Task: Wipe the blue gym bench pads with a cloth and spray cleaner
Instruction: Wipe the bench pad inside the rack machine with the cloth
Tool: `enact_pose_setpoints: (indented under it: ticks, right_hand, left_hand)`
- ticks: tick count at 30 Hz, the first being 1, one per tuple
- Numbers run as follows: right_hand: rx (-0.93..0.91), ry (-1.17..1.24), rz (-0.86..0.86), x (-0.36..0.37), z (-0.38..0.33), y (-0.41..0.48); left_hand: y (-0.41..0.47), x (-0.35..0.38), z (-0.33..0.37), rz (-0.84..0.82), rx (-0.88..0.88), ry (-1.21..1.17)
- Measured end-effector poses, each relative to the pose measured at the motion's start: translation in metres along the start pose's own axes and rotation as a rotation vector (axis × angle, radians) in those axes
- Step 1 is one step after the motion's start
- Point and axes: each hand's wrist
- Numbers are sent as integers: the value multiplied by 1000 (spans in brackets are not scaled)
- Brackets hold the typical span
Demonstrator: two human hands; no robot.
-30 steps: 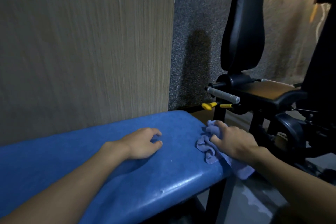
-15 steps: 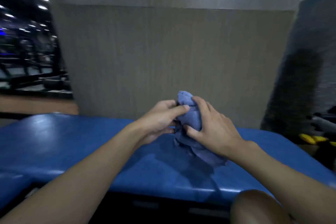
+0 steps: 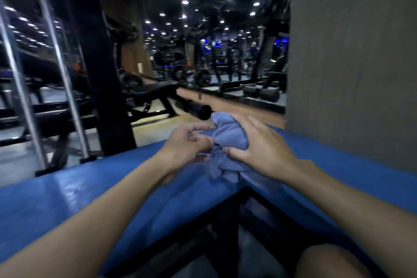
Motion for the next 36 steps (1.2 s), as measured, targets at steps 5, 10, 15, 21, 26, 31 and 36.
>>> enact_pose_setpoints:
  ticks: [5, 10, 15, 21, 26, 31, 36]
  right_hand:
    - [72, -146, -457, 86, 16, 42]
    - [123, -96, -443, 136, 19, 57]
    - [74, -180, -515, 145, 19, 44]
    - [29, -194, -661, 115, 24, 26]
    - [122, -152, -600, 128, 23, 17]
    - [80, -151, -545, 154, 32, 45]
    - [42, -87, -520, 198, 43, 104]
  left_hand:
    - [3, -69, -63, 140, 4, 660]
    - [-3, -94, -105, -33, -129, 1197]
    - [-1, -87, -111, -161, -245, 1336]
    - [-11, -93, -107, -117, -256, 1343]
    - [-12, -105, -108, -86, -342, 1280]
    - [-5, -111, -121, -180, -328, 1361]
    - [5, -117, -120, -211, -309, 1395]
Point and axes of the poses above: each hand's wrist, its own y-axis towards the middle knuckle, its own x-axis out of the palm, z = x × y, and after that the axes turned 10 degrees about y, right-handed
